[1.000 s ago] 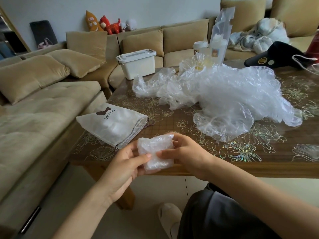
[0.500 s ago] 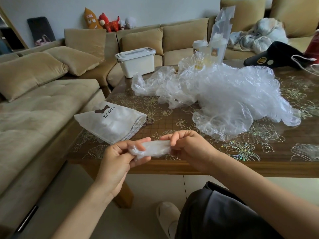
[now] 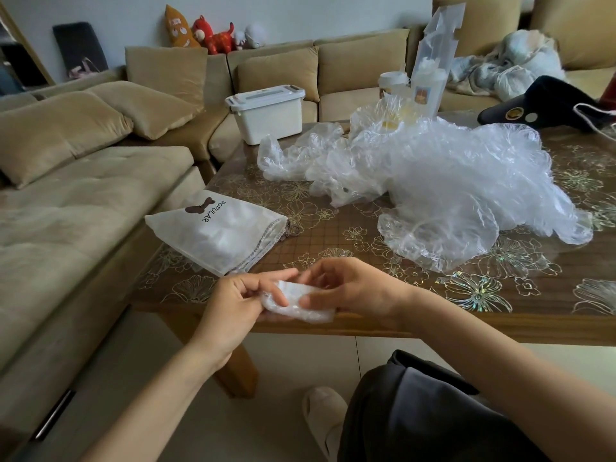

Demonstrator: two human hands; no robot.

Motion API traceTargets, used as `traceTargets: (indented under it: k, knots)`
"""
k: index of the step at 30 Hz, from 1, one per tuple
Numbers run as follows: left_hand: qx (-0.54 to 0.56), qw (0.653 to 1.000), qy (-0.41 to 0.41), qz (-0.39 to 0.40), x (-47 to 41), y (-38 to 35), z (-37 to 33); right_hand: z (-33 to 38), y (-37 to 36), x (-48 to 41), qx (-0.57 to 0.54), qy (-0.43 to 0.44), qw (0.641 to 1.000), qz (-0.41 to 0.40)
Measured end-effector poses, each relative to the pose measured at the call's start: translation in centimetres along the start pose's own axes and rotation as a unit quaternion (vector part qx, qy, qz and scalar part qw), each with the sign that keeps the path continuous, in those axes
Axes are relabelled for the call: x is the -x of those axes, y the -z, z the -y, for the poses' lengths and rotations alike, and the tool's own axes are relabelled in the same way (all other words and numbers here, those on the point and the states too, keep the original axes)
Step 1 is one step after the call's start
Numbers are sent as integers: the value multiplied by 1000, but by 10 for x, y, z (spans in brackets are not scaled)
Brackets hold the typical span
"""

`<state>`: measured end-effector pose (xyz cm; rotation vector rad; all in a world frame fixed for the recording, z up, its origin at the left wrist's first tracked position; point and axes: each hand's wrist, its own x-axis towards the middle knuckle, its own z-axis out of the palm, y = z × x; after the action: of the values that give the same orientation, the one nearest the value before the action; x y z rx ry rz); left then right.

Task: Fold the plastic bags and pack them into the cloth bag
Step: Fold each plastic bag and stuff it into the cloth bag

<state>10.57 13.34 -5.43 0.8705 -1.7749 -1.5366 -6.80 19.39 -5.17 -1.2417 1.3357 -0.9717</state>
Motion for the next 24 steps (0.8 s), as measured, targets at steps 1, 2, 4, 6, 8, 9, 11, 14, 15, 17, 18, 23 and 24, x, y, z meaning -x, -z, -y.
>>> traceTargets:
  k: [1, 2, 4, 6, 8, 9, 11, 14, 15, 17, 18, 23, 24]
  knots:
    - [-5, 1000, -2, 6, -1, 0, 2, -1, 1, -2, 6, -10, 1000, 15]
    - [-8, 1000, 0, 13, -2, 1, 4, -2, 2, -4, 18, -17, 999, 24]
    - [-11, 1000, 3, 29, -4, 3, 7, -3, 2, -7, 46, -19, 998, 22]
    - [-45, 998, 2, 48, -7, 9, 8, -2, 4, -9, 62, -17, 998, 11]
    - [-87, 993, 4, 73, -10, 21, 4, -1, 5, -9, 71, -12, 997, -14]
    - [-99, 992, 6, 73, -13, 26, 4, -2, 7, -11, 74, -13, 997, -33]
    - [-190, 980, -54, -9, -24, 35, 8, -3, 10, -13, 56, -19, 995, -81]
    - [-483, 846, -168, -150, -49, 41, 26, -3, 11, -15, -7, -28, 993, -115]
    - [-550, 808, -151, -146, -57, 41, 33, -2, 11, -15, -17, -30, 992, -118]
    - [-621, 769, -86, -127, -72, 40, 41, -1, 10, -16, -19, -32, 992, -119]
    - [-634, 762, -55, -124, -77, 40, 42, -1, 10, -17, -20, -32, 992, -120]
    - [-634, 761, 18, -137, -92, 41, 42, -3, 4, -24, -17, -30, 991, -127]
    - [-634, 761, 24, -136, -93, 44, 43, -3, 2, -26, -18, -31, 992, -124]
